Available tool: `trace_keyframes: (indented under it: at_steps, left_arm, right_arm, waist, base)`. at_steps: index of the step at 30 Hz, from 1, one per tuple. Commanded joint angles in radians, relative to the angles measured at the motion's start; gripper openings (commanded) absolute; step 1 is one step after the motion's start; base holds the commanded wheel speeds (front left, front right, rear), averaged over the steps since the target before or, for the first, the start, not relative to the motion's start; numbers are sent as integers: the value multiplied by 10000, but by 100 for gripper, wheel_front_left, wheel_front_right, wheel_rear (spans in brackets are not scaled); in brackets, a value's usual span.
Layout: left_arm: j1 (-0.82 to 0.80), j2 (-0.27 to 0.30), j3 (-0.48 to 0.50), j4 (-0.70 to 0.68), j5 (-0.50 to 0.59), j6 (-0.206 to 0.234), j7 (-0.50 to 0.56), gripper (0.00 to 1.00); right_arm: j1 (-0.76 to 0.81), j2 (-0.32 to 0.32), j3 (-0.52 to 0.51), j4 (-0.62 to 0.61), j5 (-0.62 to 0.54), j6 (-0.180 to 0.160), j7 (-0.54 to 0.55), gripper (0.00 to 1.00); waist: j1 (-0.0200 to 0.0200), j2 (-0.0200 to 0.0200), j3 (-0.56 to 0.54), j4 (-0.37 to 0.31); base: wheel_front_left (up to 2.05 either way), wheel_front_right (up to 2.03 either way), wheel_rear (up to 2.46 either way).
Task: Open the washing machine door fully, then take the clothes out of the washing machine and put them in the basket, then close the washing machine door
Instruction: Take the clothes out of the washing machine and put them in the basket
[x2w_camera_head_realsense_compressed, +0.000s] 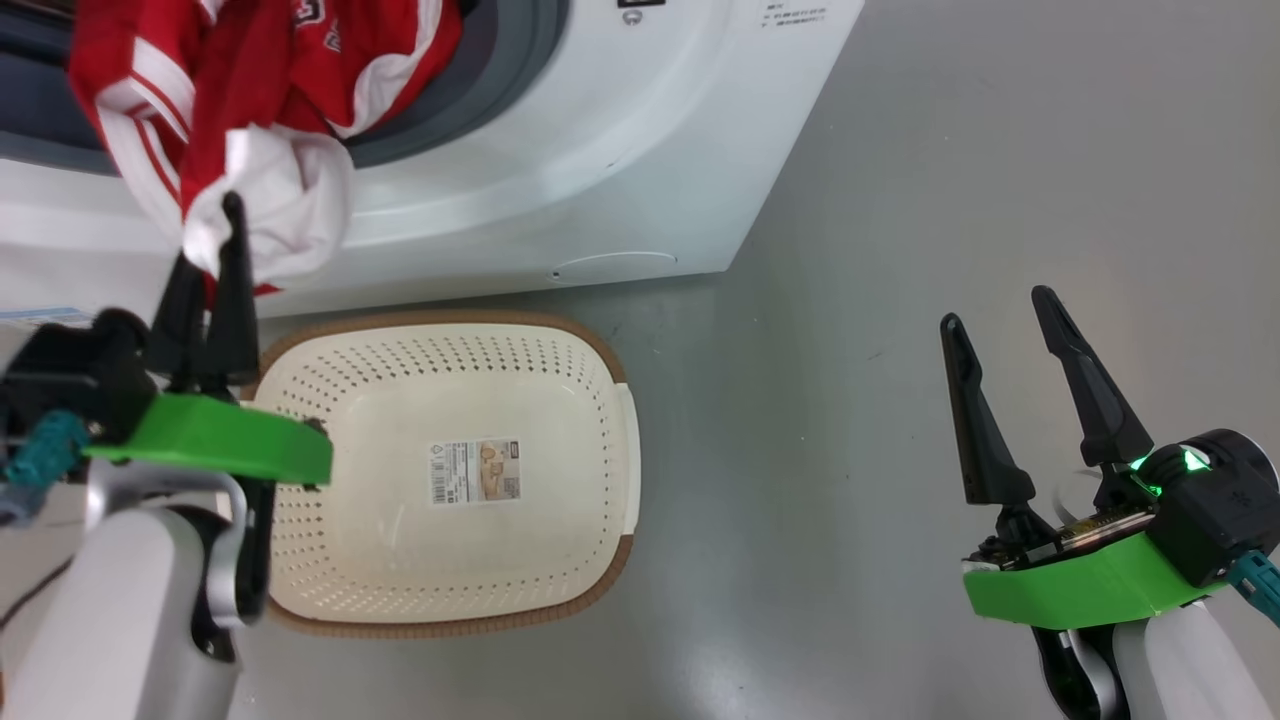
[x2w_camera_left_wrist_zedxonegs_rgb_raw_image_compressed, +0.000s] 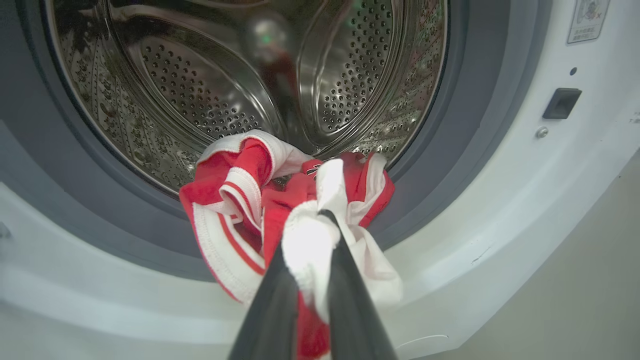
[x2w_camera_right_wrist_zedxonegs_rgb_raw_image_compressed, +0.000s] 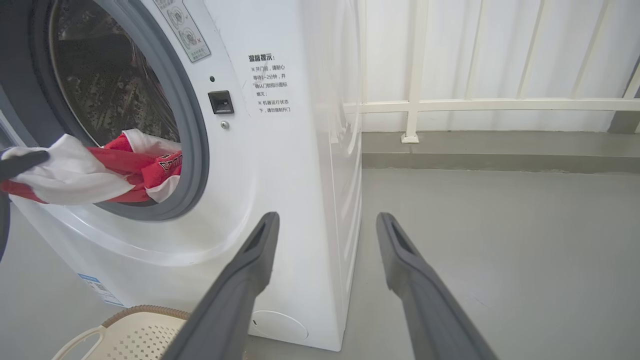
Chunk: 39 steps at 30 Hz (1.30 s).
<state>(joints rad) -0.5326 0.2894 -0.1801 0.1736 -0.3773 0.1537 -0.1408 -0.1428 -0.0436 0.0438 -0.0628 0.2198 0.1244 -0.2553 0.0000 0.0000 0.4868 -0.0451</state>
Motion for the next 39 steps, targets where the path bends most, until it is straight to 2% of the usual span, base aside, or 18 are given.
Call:
trace_keyframes:
  at_steps: [1,17,28,33,39]
  left_arm:
    - [277,276,252,-500,137,127,70,0]
    - [1883,101,30,-2312,-29,617,527,0]
    - [2753,-409,-653,-3263,-235,764,985,0]
    - [2912,-579,-991,-3110,-334,705,1216,0]
    - [2688,-785,-1123,-1992,-597,494,1154,0]
  right_arm:
    - [182,-66,174,-265,88,63,-65,100]
    - [364,-66,-42,-278,209,63,-65,100]
    - [508,-66,-89,-327,267,63,-65,100]
    - [495,-66,-48,-412,253,63,-65,100]
    - [383,-66,-18,-454,267,63,-65,100]
  waist:
    - [0,0,-100,58]
    - [0,0,-792,293]
    - [0,0,-1067,429]
    - [0,0,-890,402]
    - [0,0,-547,318]
  base:
    - [0,0,0]
    - [0,0,0]
    - [0,0,0]
    - [0,0,0]
    - [0,0,0]
